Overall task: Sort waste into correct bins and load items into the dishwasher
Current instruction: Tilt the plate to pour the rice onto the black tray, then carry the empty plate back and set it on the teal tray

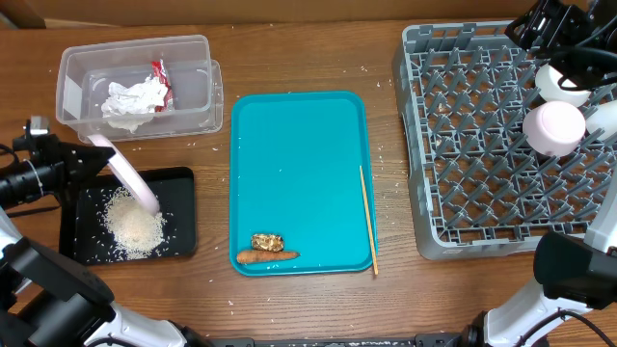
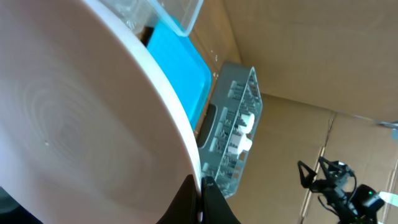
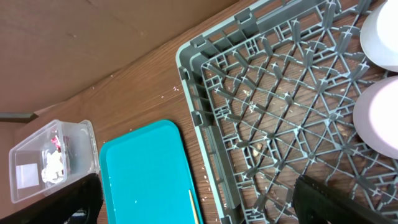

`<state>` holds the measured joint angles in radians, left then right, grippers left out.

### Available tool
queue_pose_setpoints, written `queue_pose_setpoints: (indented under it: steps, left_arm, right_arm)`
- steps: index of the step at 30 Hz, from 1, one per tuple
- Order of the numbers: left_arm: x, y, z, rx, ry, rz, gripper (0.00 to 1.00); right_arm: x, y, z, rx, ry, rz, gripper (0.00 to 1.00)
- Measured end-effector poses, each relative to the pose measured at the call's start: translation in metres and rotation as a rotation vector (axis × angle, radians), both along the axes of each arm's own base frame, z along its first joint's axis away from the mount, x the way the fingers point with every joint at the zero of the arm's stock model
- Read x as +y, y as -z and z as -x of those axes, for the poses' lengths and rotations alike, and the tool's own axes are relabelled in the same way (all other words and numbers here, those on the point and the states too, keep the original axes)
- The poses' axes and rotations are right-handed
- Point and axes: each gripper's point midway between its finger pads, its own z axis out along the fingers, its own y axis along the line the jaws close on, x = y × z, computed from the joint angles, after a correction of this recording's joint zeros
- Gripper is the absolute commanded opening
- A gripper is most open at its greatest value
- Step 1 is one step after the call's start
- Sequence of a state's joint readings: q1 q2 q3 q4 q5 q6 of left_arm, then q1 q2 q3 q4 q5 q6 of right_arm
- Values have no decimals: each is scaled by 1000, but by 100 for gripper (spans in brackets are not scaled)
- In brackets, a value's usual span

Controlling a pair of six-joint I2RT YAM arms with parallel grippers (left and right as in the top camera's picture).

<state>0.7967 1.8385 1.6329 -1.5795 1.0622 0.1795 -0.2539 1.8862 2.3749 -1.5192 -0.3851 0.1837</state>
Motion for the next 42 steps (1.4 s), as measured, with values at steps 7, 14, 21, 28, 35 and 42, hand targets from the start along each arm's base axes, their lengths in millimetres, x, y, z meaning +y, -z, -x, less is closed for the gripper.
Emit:
queue_pose_setpoints:
  steps: [7,14,21,28,35,42]
  left_arm:
    - [-6,-2,7,35,3,39,4]
    - [-5,5,12,79,13,10,4]
    - [-17,12,19,146,65,-22,4]
    - [-31,-1,32,218,69,-251,4]
    - [-92,-38,29,109,147,-512,4]
    - [-190,-37,-8,-48,330,-766,4]
  right_arm:
    - [0,0,0,0,0,0,100]
    - [0,0,0,-1,0,0,100]
    - [0,0,0,0,-1,0,100]
    - [0,0,0,-1,0,0,100]
    - [0,0,0,0,0,0,100]
    - [0,0,0,-1,-1,0,100]
